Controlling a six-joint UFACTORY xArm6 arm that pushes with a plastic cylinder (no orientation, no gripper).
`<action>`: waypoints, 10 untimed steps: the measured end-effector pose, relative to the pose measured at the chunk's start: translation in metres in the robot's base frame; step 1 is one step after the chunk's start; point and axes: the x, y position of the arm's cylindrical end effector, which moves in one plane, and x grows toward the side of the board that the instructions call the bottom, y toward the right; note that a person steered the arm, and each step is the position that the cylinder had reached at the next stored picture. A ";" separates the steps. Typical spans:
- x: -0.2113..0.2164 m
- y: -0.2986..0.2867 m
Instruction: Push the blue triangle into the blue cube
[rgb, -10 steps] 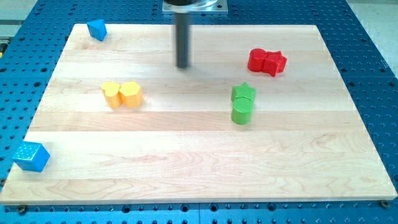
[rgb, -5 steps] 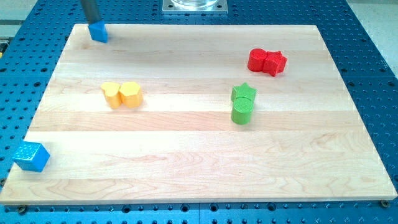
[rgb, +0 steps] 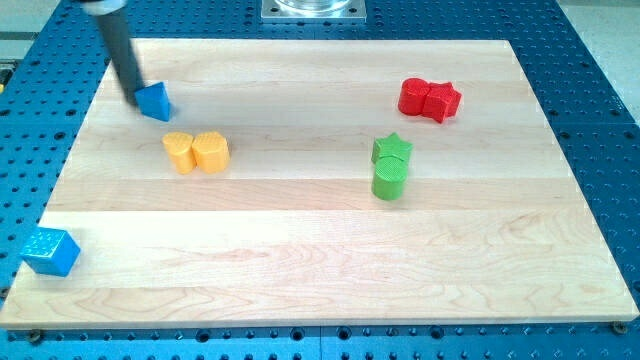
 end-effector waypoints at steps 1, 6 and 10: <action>0.004 0.014; 0.004 0.076; 0.147 0.049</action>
